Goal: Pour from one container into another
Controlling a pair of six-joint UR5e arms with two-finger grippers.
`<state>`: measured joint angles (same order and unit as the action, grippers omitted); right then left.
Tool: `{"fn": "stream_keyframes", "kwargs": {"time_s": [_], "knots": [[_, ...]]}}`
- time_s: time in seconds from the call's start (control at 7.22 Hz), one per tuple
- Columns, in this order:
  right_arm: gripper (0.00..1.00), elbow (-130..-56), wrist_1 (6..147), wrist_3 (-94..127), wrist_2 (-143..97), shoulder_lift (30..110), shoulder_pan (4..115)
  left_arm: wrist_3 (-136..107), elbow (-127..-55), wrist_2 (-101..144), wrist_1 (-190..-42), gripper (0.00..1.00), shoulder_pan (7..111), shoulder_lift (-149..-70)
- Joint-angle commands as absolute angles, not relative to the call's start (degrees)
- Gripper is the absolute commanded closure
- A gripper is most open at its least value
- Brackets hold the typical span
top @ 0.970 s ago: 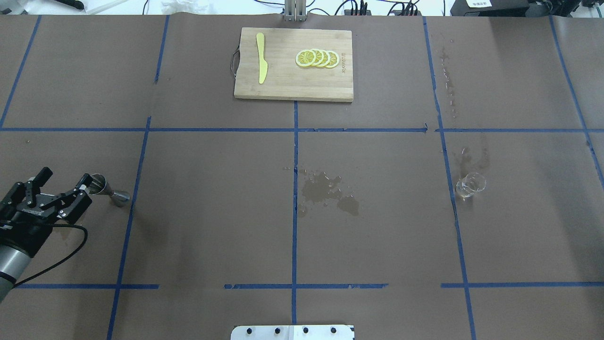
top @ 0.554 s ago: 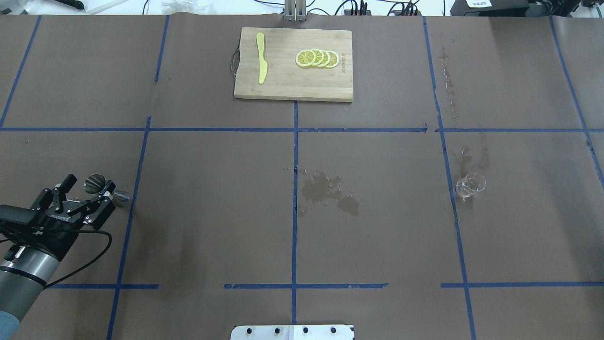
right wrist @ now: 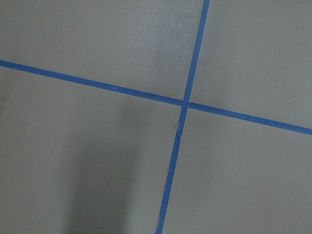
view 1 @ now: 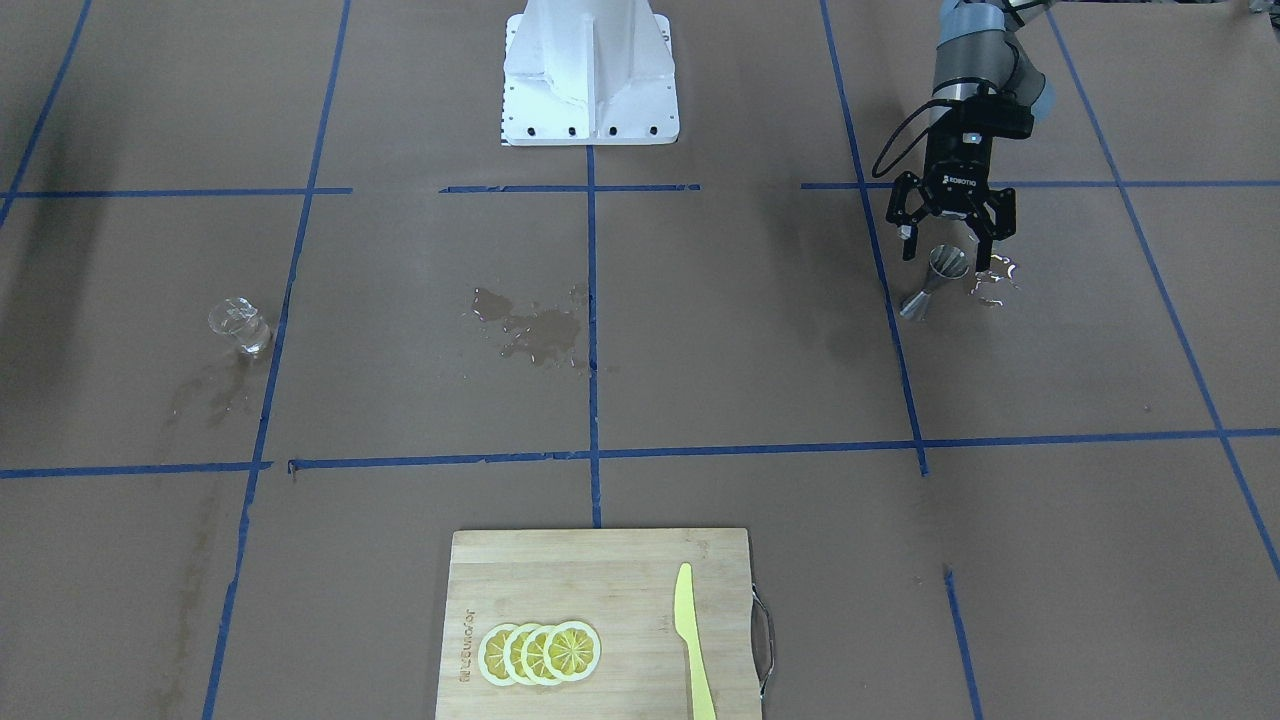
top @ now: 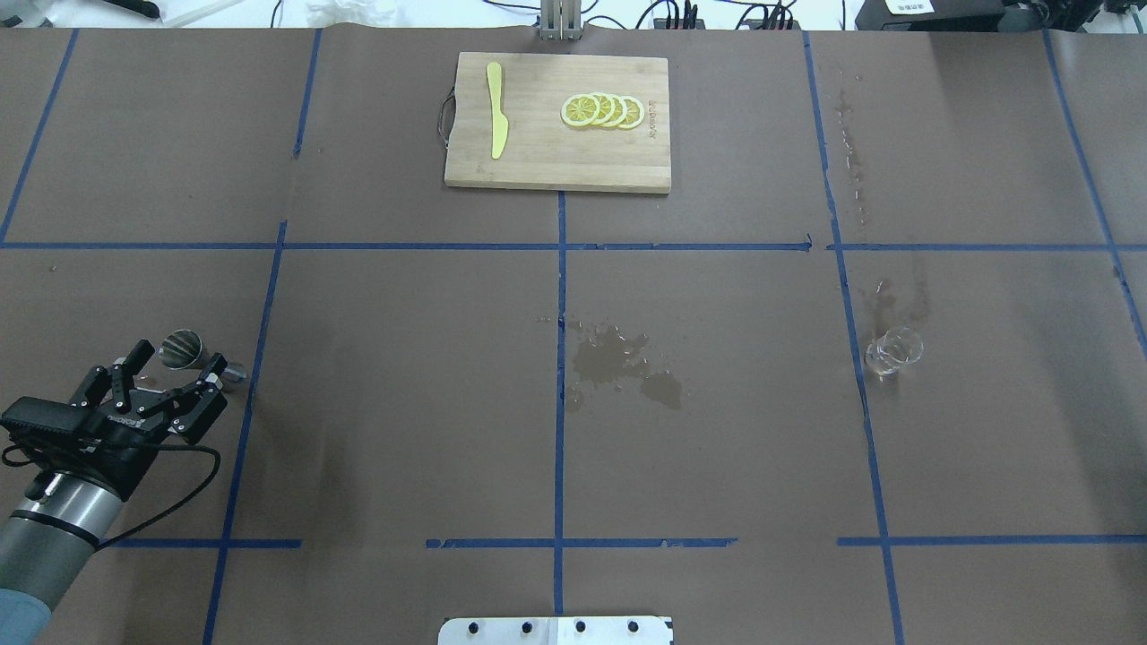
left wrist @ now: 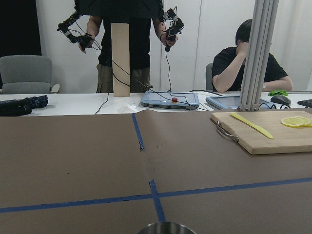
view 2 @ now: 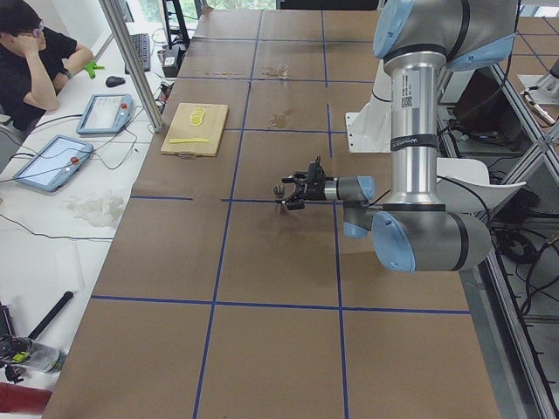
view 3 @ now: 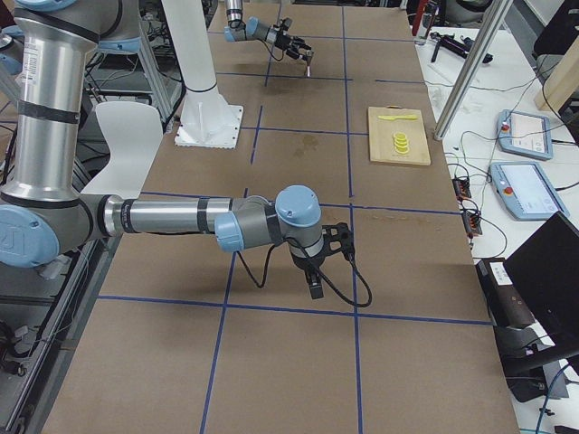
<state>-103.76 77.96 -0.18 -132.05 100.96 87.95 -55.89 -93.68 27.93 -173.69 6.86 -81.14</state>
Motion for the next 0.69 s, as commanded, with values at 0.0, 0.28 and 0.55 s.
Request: {"fn": "stream_keyframes", "kwargs": {"time_s": [0.0,0.28,0.55], "knots": [[0.0,-103.6,78.0,-0.2,-132.0,100.9,87.9,-55.8,-92.0,28.2,-173.8,0.0,6.6,-81.4],[0.0,-103.6,78.0,-0.2,-132.1,100.9,88.0,-55.8,-88.4,28.3,-174.1,0.0,6.6,-85.2],[0.0,-103.6,78.0,-0.2,-132.0,100.8,87.9,-55.8,-87.4,28.4,-174.2,0.0,6.6,-85.7]]}}
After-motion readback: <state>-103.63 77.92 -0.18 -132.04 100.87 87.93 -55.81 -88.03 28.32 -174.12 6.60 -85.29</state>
